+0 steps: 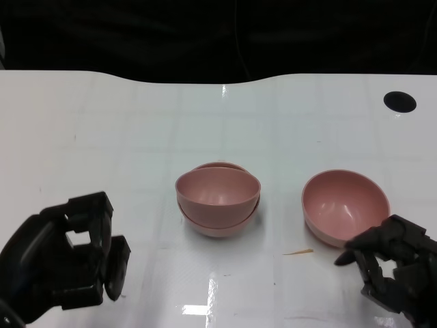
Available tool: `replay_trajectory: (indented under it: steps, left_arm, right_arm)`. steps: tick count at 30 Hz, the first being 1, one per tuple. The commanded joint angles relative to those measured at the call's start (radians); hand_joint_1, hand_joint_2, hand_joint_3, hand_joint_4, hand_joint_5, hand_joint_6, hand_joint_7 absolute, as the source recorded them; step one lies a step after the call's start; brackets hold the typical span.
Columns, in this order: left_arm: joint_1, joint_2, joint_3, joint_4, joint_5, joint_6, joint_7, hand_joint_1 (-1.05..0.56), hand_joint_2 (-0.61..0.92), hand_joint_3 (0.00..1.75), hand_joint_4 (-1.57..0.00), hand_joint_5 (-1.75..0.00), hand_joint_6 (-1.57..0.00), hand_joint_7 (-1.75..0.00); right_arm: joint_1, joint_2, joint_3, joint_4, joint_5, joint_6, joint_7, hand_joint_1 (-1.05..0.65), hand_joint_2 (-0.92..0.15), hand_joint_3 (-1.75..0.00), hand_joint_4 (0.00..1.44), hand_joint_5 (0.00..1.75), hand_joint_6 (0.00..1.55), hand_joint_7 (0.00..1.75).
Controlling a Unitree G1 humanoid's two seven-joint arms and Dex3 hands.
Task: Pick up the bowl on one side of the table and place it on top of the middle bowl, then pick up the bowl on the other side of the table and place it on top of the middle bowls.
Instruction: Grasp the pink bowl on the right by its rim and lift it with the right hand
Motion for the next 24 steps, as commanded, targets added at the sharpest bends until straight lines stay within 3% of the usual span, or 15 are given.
replay_trajectory:
  steps: [1,5,9,14,24]
  left_arm:
    - [0.02,0.021,0.032,0.021,0.003,0.077,0.007,0.25,0.66,1.64,-1.11,-1.75,-0.89,-1.75]
    - [0.019,0.011,0.036,0.025,0.028,0.087,0.017,0.25,0.72,1.57,-1.07,-1.75,-0.83,-1.75]
    - [0.002,0.021,0.035,0.055,0.059,0.071,-0.012,0.28,0.74,1.54,-1.06,-1.75,-0.82,-1.75]
    - [-0.004,0.017,0.044,0.053,0.077,0.107,-0.01,0.29,0.74,1.51,-1.05,-1.75,-0.81,-1.75]
    - [-0.007,-0.019,0.06,0.057,0.11,0.128,0.015,0.31,0.79,1.46,-1.01,-1.75,-0.77,-1.75]
  right_arm:
    - [-0.026,-0.117,-0.091,-0.042,-0.451,-0.222,-0.227,-0.5,-0.92,-0.33,0.7,0.34,0.84,0.1]
    - [0.02,-0.193,-0.076,-0.236,-0.792,-0.075,-0.382,-0.64,-0.92,-0.37,0.54,0.06,0.57,0.01]
    - [0.044,-0.229,-0.023,-0.379,-0.951,0.109,-0.398,-0.74,-0.92,-0.38,0.43,0.01,0.43,0.0]
    - [0.019,-0.307,0.094,-0.384,-1.034,0.293,-0.436,-0.79,-0.92,-0.33,0.41,0.01,0.41,0.0]
    - [-0.121,-0.44,0.301,-0.202,-1.03,0.492,-0.5,-0.77,-0.92,-0.19,0.47,0.02,0.44,0.01]
